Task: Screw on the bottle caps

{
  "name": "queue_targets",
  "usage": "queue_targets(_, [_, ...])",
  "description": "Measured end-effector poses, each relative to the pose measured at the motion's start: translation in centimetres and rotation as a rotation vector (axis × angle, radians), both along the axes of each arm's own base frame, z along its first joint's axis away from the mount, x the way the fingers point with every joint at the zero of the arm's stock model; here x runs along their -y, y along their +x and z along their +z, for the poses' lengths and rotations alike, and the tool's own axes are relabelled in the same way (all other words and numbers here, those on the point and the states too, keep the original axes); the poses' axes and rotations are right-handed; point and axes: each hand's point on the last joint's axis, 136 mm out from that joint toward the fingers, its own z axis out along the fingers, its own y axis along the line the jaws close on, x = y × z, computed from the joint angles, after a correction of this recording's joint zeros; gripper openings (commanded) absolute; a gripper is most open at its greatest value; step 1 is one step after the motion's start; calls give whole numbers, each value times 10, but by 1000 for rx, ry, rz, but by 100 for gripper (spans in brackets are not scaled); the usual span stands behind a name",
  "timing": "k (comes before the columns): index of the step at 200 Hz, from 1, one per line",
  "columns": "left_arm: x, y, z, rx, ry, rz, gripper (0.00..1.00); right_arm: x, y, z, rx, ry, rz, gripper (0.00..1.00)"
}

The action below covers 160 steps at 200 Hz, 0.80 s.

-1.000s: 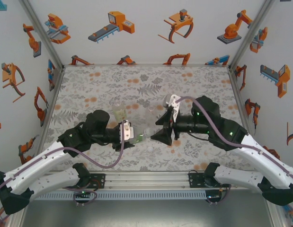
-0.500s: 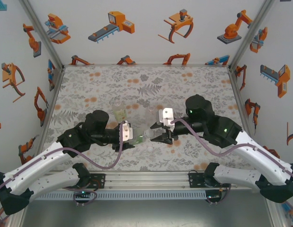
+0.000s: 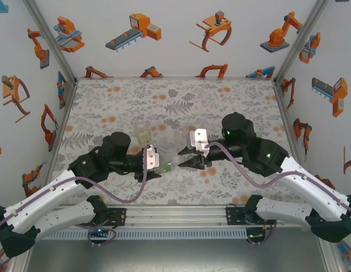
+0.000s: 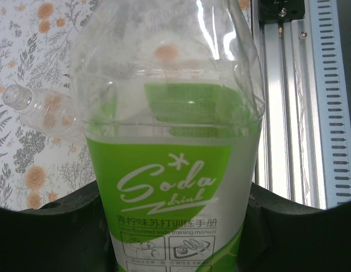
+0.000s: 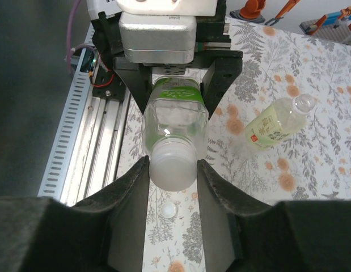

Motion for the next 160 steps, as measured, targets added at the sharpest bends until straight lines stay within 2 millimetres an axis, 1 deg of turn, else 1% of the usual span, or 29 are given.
queue_targets(35, [0,0,-1,-4,5,2,0,0,5,-1,-59,6,-52,17])
queue_targets(52, [0,2,-2,-3,9,8,0,1,12,-2,-135,17,-119,13])
queue_targets(63, [0,3,-3,-3,13,16,0,1,17,-4,-205,26,-169,8])
queue_targets(69, [0,4,-4,-1,15,22,0,1,19,-4,-243,32,-197,3])
queue_targets(73, [0,5,-4,0,17,25,0,1,23,-5,-284,37,-228,0])
queue_targets(90, [-1,9,-5,6,22,46,0,2,36,-8,-444,49,-345,0])
queue_targets(116, [-2,16,-5,14,27,84,0,4,57,-16,-742,75,-550,0])
queue_targets(145, [-3,22,-11,10,48,114,0,13,76,-39,-1147,96,-813,0])
queue_targets(160, [-2,26,-14,9,61,128,0,16,81,-49,-1293,125,-901,0])
